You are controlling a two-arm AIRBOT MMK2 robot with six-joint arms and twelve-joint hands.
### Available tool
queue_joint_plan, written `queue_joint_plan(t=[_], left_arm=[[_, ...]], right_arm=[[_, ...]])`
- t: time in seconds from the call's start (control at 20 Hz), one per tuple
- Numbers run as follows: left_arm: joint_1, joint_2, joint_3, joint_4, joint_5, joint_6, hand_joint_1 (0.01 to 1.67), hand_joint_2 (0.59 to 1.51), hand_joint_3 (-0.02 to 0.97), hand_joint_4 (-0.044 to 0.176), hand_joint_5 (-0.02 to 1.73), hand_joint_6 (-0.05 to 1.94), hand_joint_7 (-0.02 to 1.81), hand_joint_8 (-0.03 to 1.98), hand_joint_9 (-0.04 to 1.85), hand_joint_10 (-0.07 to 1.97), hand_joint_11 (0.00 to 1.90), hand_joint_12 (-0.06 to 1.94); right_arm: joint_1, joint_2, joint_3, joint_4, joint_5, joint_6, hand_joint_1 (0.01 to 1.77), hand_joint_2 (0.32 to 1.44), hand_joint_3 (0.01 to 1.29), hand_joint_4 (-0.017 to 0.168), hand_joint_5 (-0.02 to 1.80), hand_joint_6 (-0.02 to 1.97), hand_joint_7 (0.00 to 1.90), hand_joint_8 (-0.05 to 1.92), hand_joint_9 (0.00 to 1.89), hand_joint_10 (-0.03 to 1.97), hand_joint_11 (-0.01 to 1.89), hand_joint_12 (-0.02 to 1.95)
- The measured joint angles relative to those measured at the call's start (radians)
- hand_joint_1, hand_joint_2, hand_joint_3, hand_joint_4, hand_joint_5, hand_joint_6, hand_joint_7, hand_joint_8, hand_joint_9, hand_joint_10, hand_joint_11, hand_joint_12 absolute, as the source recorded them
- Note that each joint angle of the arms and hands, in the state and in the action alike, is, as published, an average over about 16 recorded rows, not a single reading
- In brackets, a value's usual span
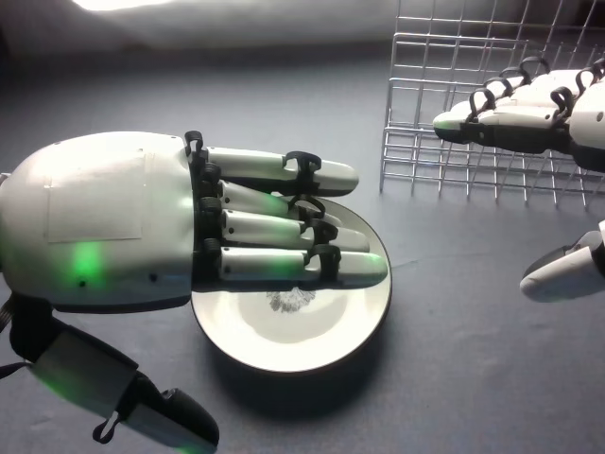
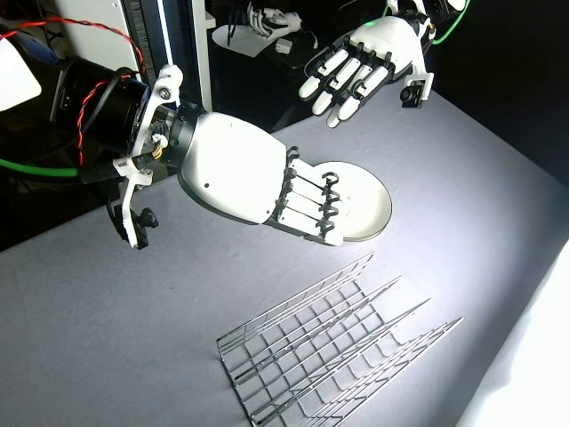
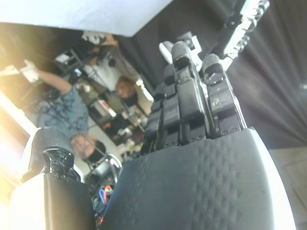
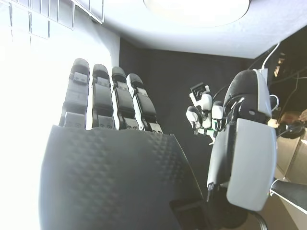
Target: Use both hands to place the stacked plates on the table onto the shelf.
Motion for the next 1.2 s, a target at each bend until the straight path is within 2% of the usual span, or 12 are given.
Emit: queue_joint_plan(t=[0.3,0.45,0.7,1.0,1.2], left_arm=[[-0.001,0.0,0.015,0.023,-0.005,-0.032,0.08,1.053,0.037,0.001,0.03,0.01,0.08,0.0,0.13,0.0,0.04,0.01],[-0.011,0.0,0.025,0.059,-0.011,-0.064,0.07,1.056,0.037,0.001,0.03,0.01,0.06,0.0,0.1,0.0,0.04,0.01],[-0.036,-0.006,0.061,0.137,-0.036,-0.141,0.03,1.064,0.027,0.001,0.02,0.01,0.02,0.0,0.02,0.0,0.01,0.01],[-0.078,-0.036,0.142,0.267,-0.085,-0.243,0.03,1.067,0.032,0.001,0.02,0.01,0.02,0.0,0.02,0.0,0.01,0.01],[-0.09,-0.077,0.219,0.342,-0.113,-0.285,0.02,1.069,0.032,0.0,0.02,0.01,0.02,0.0,0.02,0.0,0.01,0.01]], right_arm=[[-0.002,0.0,0.001,0.0,0.0,0.0,0.17,1.14,0.05,-0.005,0.02,0.01,0.02,0.0,0.02,-0.01,0.02,0.01],[-0.004,0.0,0.001,0.0,0.001,0.0,0.13,1.17,0.04,-0.004,0.02,0.01,0.02,0.0,0.02,-0.01,0.02,0.01],[-0.009,0.002,0.002,-0.002,0.005,-0.001,0.02,1.23,0.02,-0.004,0.02,0.01,0.02,0.0,0.02,-0.01,0.02,0.01],[-0.014,0.004,0.006,-0.008,0.013,-0.001,0.02,1.23,0.02,-0.004,0.02,0.01,0.02,0.0,0.02,-0.01,0.02,0.01],[-0.017,0.006,0.01,-0.013,0.021,-0.001,0.02,1.24,0.02,-0.004,0.02,0.01,0.02,0.0,0.02,-0.01,0.02,0.01]])
